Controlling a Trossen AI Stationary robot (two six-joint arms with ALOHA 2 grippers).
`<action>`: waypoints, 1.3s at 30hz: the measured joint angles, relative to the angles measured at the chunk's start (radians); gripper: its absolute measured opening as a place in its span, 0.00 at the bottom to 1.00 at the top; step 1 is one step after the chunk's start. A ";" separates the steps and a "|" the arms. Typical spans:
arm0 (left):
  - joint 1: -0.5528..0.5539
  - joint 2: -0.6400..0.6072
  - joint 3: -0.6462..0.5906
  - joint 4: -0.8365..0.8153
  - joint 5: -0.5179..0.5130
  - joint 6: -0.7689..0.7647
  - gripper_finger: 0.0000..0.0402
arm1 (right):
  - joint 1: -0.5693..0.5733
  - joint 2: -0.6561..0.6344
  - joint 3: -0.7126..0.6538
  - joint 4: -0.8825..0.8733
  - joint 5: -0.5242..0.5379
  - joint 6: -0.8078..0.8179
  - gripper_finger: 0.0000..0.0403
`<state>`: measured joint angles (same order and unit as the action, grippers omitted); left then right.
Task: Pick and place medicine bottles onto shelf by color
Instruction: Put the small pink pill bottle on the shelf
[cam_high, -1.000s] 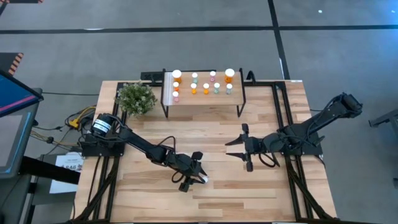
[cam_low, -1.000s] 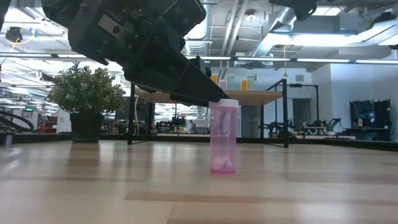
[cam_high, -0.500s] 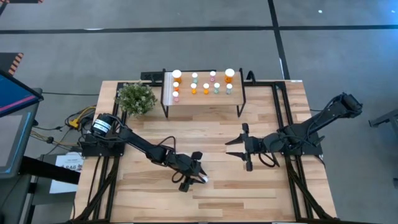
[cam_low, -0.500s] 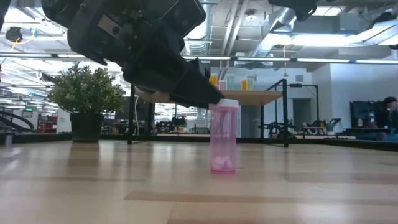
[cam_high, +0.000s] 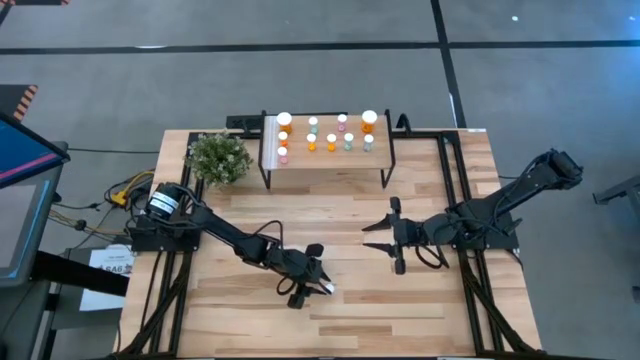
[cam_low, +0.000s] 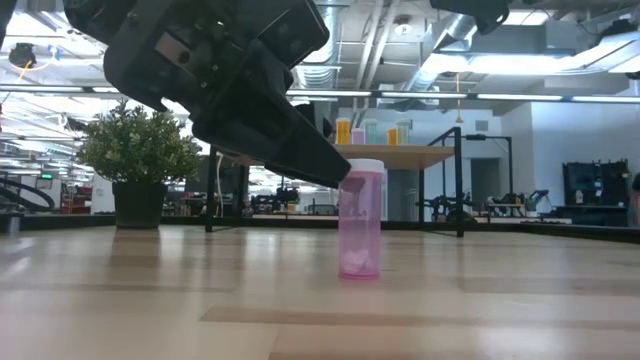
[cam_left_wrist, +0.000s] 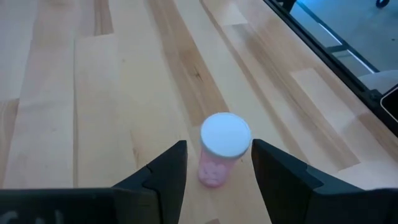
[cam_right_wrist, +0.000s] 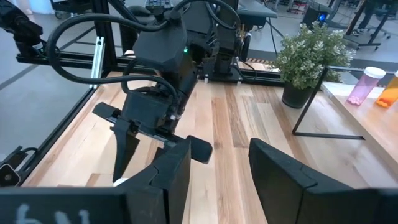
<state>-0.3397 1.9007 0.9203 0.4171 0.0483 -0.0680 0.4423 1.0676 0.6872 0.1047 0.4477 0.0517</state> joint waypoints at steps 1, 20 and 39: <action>0.000 0.000 0.000 0.000 0.000 0.001 0.41 | 0.000 0.000 0.000 0.000 0.000 0.000 0.46; 0.000 0.000 0.000 0.046 0.021 0.005 0.41 | 0.000 0.000 0.000 0.000 0.000 0.000 0.46; -0.007 0.000 0.000 0.023 -0.009 0.023 0.42 | 0.000 0.000 0.000 0.000 0.000 0.000 0.46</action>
<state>-0.3466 1.9007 0.9203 0.4403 0.0388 -0.0452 0.4426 1.0676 0.6872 0.1047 0.4477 0.0521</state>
